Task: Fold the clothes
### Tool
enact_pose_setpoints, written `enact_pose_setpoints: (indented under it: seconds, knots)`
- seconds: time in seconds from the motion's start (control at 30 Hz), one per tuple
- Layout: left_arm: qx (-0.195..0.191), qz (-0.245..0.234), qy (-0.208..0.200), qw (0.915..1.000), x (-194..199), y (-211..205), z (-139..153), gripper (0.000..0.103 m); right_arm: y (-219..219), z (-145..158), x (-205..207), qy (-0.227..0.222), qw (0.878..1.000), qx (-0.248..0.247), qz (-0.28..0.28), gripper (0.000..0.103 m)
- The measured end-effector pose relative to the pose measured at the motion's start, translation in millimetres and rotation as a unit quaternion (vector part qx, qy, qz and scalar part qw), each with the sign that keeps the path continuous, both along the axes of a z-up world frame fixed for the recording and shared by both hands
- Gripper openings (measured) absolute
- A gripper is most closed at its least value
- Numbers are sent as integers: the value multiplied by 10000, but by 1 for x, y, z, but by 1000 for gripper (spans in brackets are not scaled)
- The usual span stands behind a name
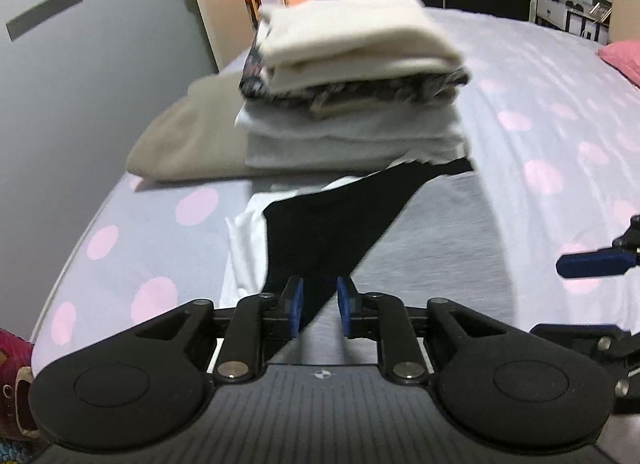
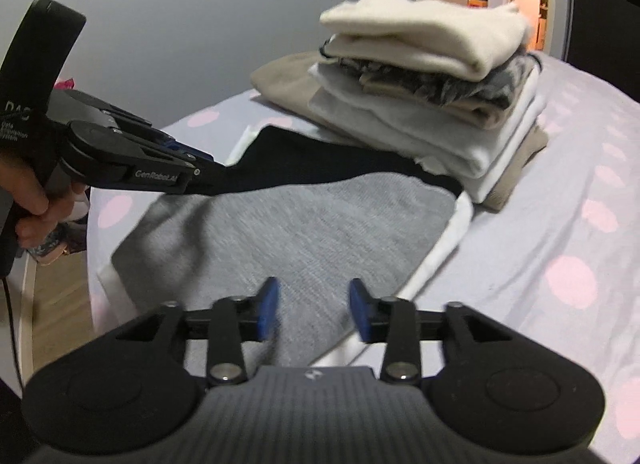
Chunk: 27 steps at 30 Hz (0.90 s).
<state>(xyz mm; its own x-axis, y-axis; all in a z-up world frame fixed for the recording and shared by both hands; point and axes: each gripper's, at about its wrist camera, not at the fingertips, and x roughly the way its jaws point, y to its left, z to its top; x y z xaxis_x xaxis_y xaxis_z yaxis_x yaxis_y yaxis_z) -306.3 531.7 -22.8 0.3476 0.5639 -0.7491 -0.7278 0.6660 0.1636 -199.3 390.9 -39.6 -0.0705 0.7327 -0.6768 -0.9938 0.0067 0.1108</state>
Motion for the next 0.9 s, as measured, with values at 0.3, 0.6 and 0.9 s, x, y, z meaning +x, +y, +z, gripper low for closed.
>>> enact_pose_setpoints:
  seconds: [0.3,0.6,0.9]
  knots:
    - [109,749,-457,9961,-7,-97,28,45,-77,44,-8,-84,9975,512,-474,77]
    - [429,1157,-783,9893,-15,-174,53,62,-142,66,-17,-53,9951,590,-786,80]
    - [131,1312,-849,9876,-34,-213,44,67,-192,69,-32,-107,9926,656,-1020,84]
